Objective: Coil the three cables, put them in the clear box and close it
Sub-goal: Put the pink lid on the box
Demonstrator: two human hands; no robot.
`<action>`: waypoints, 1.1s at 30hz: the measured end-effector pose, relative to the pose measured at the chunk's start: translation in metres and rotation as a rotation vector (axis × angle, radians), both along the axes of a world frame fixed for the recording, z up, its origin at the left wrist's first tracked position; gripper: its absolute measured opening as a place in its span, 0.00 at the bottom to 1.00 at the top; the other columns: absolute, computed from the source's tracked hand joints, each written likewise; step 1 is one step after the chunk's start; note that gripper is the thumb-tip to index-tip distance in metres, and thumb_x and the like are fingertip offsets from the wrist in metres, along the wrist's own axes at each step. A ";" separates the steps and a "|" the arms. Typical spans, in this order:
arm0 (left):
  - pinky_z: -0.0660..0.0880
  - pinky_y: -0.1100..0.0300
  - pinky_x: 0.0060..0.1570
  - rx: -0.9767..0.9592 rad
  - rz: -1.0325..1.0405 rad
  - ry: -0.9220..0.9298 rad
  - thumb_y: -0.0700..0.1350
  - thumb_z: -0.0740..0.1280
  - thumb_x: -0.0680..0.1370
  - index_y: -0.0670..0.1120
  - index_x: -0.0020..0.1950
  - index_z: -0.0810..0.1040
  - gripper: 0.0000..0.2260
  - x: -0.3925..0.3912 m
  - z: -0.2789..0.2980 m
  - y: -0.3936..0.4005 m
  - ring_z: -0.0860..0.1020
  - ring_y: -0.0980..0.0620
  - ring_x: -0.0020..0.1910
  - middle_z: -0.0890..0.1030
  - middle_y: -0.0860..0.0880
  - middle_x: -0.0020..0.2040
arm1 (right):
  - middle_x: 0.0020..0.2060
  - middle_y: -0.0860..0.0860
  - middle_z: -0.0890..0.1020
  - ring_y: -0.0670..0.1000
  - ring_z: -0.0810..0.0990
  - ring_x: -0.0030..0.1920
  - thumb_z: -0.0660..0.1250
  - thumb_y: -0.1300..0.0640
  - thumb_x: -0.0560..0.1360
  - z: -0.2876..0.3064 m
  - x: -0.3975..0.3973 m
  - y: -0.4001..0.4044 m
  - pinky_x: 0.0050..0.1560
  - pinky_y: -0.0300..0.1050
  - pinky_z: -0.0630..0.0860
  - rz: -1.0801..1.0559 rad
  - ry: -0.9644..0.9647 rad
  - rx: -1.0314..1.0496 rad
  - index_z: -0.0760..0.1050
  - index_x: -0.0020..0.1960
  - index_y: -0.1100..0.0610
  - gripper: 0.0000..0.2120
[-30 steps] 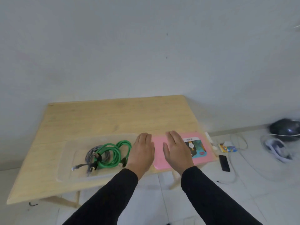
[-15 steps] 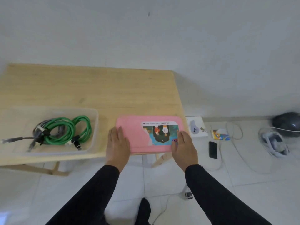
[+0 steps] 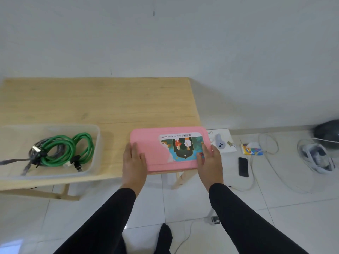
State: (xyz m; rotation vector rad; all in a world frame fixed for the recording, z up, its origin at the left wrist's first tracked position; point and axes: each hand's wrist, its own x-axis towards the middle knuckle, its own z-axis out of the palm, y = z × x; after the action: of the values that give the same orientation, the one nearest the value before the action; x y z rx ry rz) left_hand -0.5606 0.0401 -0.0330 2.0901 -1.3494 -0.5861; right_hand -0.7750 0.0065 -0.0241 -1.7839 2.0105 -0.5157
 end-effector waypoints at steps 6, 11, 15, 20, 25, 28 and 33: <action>0.56 0.59 0.69 -0.152 0.051 0.004 0.43 0.53 0.81 0.40 0.73 0.58 0.21 0.021 0.044 -0.014 0.60 0.43 0.72 0.60 0.40 0.74 | 0.66 0.61 0.66 0.58 0.63 0.68 0.59 0.57 0.78 0.034 0.018 -0.017 0.68 0.49 0.62 -0.013 -0.083 -0.181 0.67 0.68 0.58 0.19; 0.57 0.54 0.71 -0.248 0.095 -0.058 0.43 0.54 0.81 0.39 0.72 0.61 0.20 0.072 0.084 -0.009 0.60 0.42 0.72 0.61 0.38 0.73 | 0.61 0.61 0.68 0.58 0.67 0.63 0.61 0.58 0.77 0.068 0.070 -0.020 0.62 0.48 0.68 0.033 -0.160 -0.314 0.70 0.65 0.59 0.17; 0.57 0.55 0.71 -0.267 0.181 -0.096 0.44 0.53 0.81 0.40 0.72 0.60 0.20 0.141 0.099 0.015 0.61 0.44 0.71 0.61 0.40 0.73 | 0.61 0.61 0.68 0.58 0.66 0.63 0.62 0.59 0.77 0.082 0.141 -0.002 0.62 0.46 0.68 0.108 -0.223 -0.361 0.70 0.65 0.60 0.18; 0.56 0.57 0.70 -0.212 0.273 -0.105 0.43 0.53 0.81 0.40 0.72 0.62 0.19 0.235 0.098 0.059 0.61 0.45 0.71 0.63 0.40 0.72 | 0.63 0.61 0.66 0.57 0.64 0.66 0.61 0.59 0.77 0.076 0.238 0.032 0.63 0.42 0.64 0.169 -0.274 -0.295 0.68 0.67 0.59 0.19; 0.55 0.62 0.67 -0.144 0.259 -0.069 0.42 0.53 0.81 0.39 0.71 0.63 0.19 0.298 0.081 0.090 0.63 0.45 0.70 0.64 0.41 0.71 | 0.65 0.61 0.65 0.56 0.63 0.66 0.59 0.58 0.77 0.057 0.305 0.061 0.61 0.38 0.62 0.147 -0.258 -0.205 0.67 0.67 0.58 0.18; 0.55 0.64 0.64 -0.123 0.210 -0.053 0.42 0.54 0.81 0.40 0.70 0.64 0.18 0.317 0.070 0.096 0.64 0.45 0.69 0.65 0.41 0.71 | 0.64 0.62 0.66 0.57 0.63 0.66 0.59 0.58 0.78 0.046 0.321 0.071 0.62 0.44 0.66 0.115 -0.202 -0.181 0.67 0.67 0.59 0.19; 0.55 0.61 0.67 -0.089 0.152 -0.013 0.43 0.53 0.81 0.41 0.73 0.61 0.20 0.329 0.058 0.091 0.61 0.46 0.71 0.62 0.42 0.73 | 0.62 0.63 0.68 0.60 0.65 0.65 0.60 0.60 0.77 0.038 0.328 0.074 0.61 0.48 0.68 0.055 -0.129 -0.207 0.69 0.66 0.60 0.18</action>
State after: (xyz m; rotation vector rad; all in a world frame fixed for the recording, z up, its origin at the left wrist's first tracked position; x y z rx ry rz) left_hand -0.2318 0.1314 0.0249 2.1041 -1.1889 -0.4412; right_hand -0.4471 0.0805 0.0137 -1.8666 1.8724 -0.8257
